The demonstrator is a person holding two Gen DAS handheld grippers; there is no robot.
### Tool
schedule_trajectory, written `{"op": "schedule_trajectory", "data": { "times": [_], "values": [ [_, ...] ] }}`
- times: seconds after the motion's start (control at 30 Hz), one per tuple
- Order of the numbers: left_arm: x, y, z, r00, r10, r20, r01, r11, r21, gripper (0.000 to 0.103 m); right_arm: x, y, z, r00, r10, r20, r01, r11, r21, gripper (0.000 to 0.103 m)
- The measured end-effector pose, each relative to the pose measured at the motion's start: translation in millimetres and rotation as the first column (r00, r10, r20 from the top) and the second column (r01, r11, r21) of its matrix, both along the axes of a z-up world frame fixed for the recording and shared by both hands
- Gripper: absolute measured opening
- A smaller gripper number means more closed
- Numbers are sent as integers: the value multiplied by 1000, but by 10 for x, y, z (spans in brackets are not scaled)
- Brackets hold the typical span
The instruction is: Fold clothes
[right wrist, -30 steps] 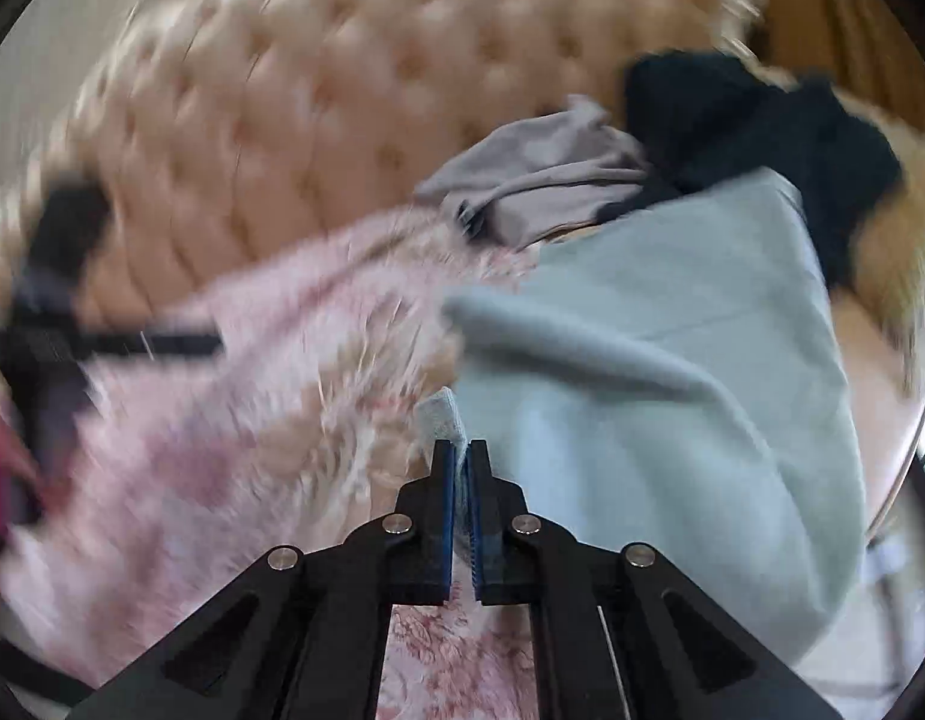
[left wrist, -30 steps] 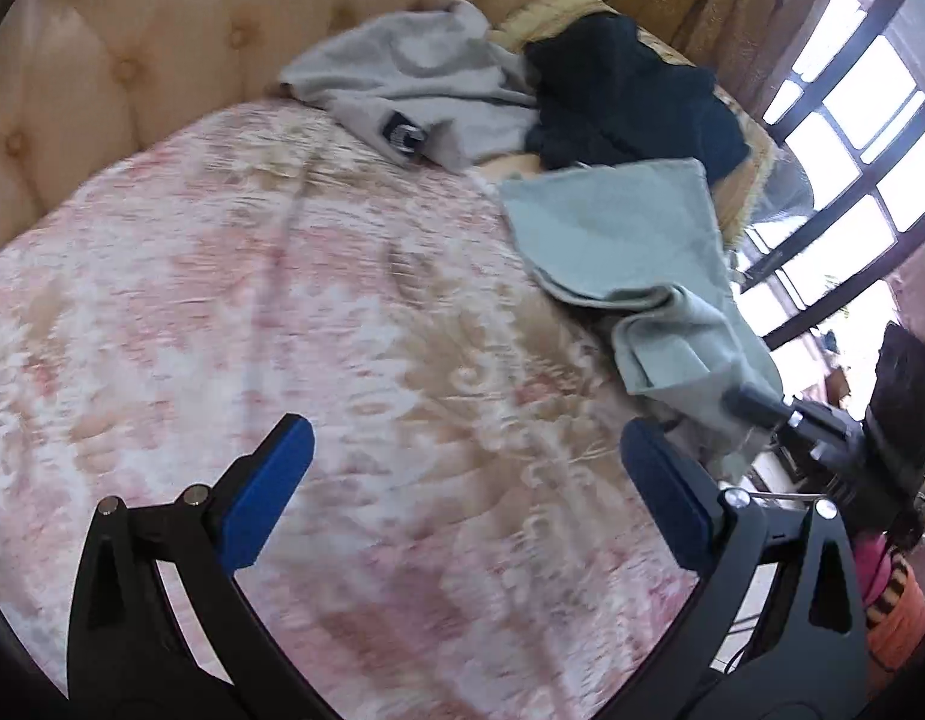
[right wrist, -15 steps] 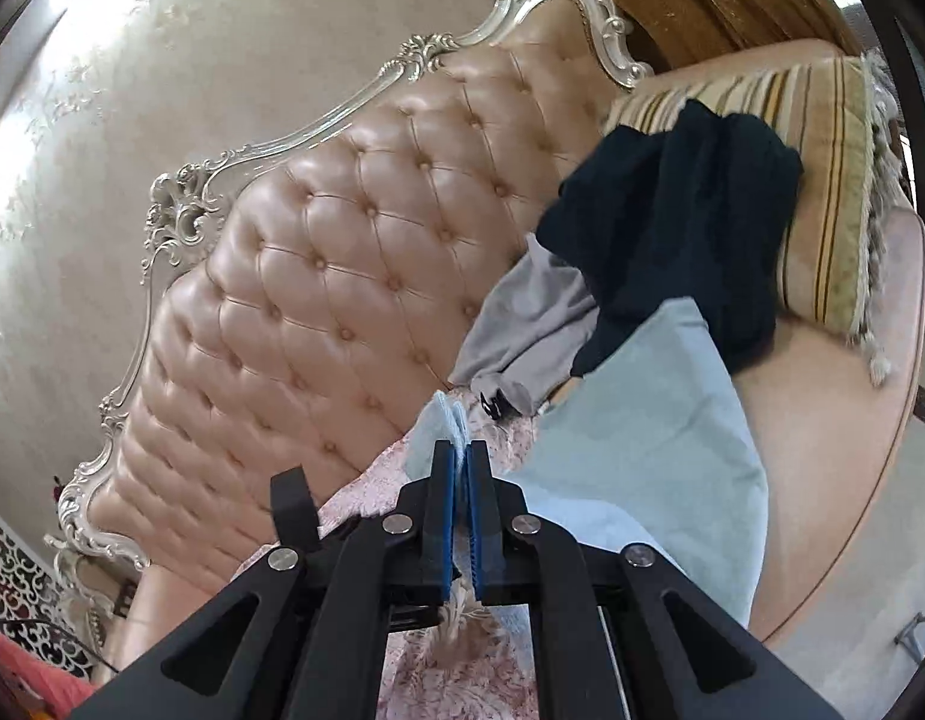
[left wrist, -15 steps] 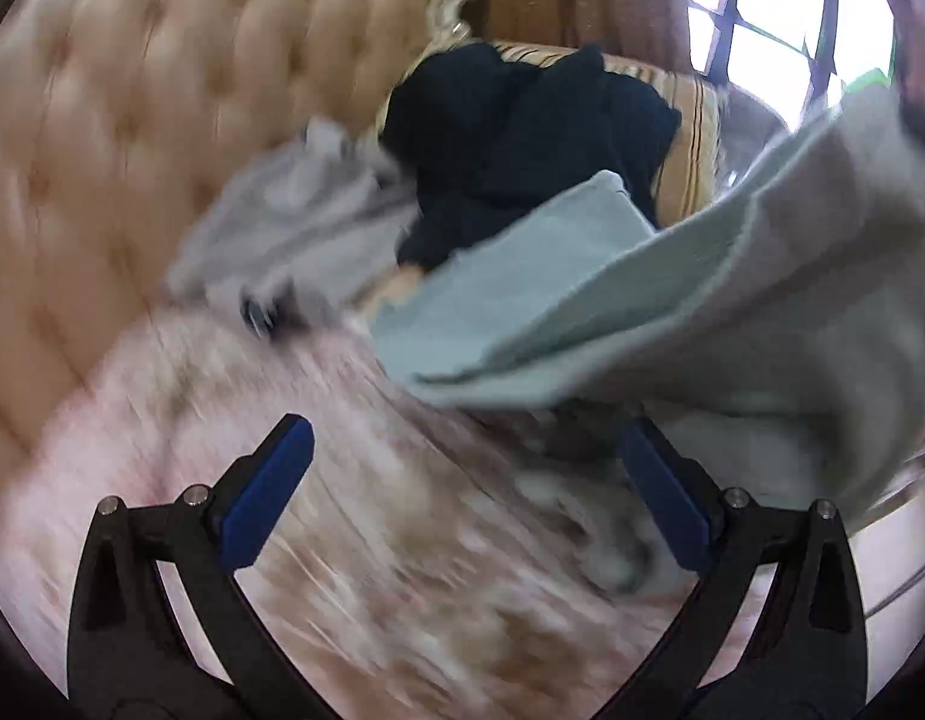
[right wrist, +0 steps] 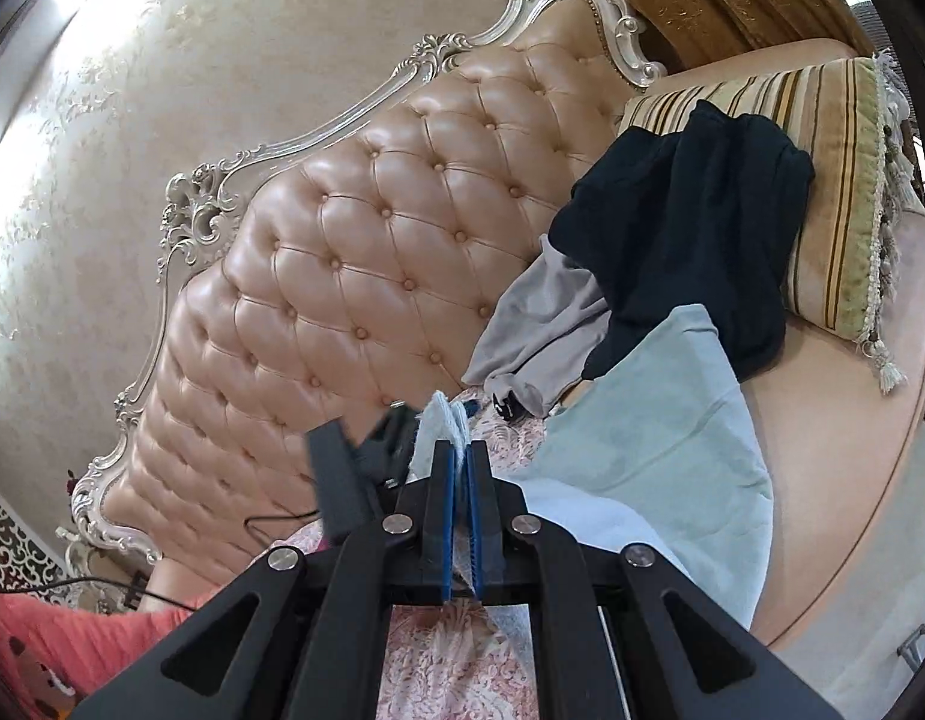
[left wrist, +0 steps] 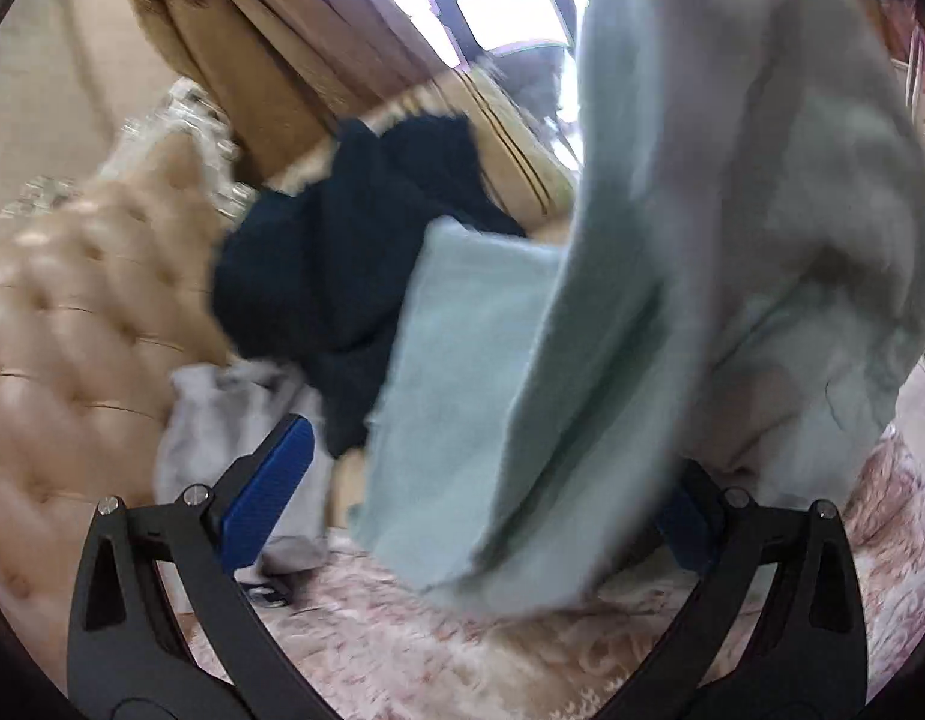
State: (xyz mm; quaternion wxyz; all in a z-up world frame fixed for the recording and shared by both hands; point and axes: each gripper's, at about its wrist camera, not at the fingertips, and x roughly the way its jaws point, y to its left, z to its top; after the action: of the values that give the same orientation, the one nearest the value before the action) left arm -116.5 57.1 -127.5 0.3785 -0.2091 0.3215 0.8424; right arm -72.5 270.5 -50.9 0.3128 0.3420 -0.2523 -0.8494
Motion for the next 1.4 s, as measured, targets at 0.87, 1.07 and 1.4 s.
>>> {"op": "schedule_trajectory", "data": {
  "times": [0.87,1.07,1.4],
  "values": [
    [265,-748,1776,968,226,-110,-208,965,159,3,230,-427,1466,963,40,-268,-47,999,-20,4],
    [911,-1299,3167,872,360,-332,-325,933,157,3,723,-853,2613,903,141,-405,-174,984,-47,4],
    [2298,-2640,4454,623,458,-635,-529,844,90,3,2228,-2258,3720,722,397,-567,-467,884,25,4]
  ]
}}
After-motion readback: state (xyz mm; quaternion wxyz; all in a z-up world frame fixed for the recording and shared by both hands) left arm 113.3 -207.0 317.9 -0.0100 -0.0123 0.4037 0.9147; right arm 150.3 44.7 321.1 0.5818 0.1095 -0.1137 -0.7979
